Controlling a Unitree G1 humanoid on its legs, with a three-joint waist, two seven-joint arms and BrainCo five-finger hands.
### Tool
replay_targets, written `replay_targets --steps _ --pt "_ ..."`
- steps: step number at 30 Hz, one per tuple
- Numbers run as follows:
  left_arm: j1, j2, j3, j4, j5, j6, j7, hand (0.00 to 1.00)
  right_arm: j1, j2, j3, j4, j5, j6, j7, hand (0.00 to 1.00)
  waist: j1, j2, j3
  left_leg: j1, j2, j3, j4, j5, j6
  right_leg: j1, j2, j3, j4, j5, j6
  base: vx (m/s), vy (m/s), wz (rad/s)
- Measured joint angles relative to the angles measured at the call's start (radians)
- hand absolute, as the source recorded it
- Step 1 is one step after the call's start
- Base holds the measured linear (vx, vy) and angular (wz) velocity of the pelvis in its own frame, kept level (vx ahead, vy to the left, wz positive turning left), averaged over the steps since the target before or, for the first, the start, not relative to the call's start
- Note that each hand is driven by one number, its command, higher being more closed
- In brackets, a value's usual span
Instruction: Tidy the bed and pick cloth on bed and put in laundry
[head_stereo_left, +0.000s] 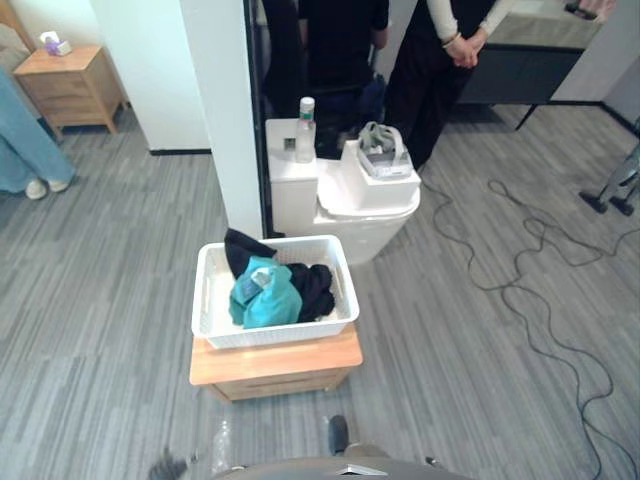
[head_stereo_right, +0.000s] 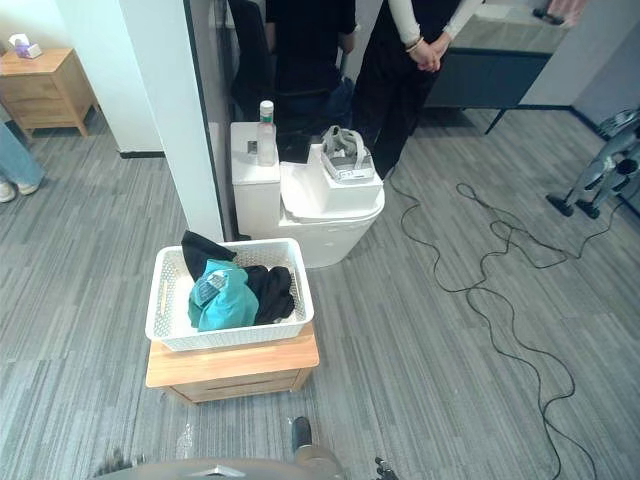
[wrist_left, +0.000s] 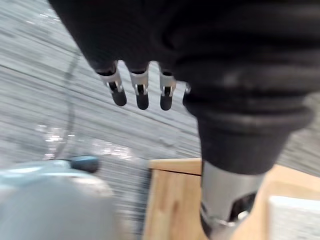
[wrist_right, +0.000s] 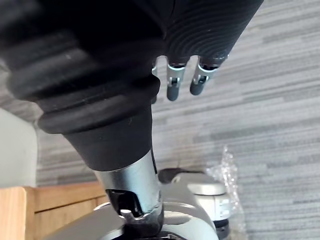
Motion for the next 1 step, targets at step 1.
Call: replay_targets --steps 1 --pt "0.000 0.002 0.010 0.040 0.003 0.005 0.010 0.00 -0.015 0.004 -0.005 0.032 0.023 -0.011 -0.006 0.00 0.004 -0.004 -0.008 0.006 0.000 0.006 -0.009 0.004 -0.001 0.001 0.002 0.002 0.000 -0.004 -0.005 0.00 0.000 0.00"
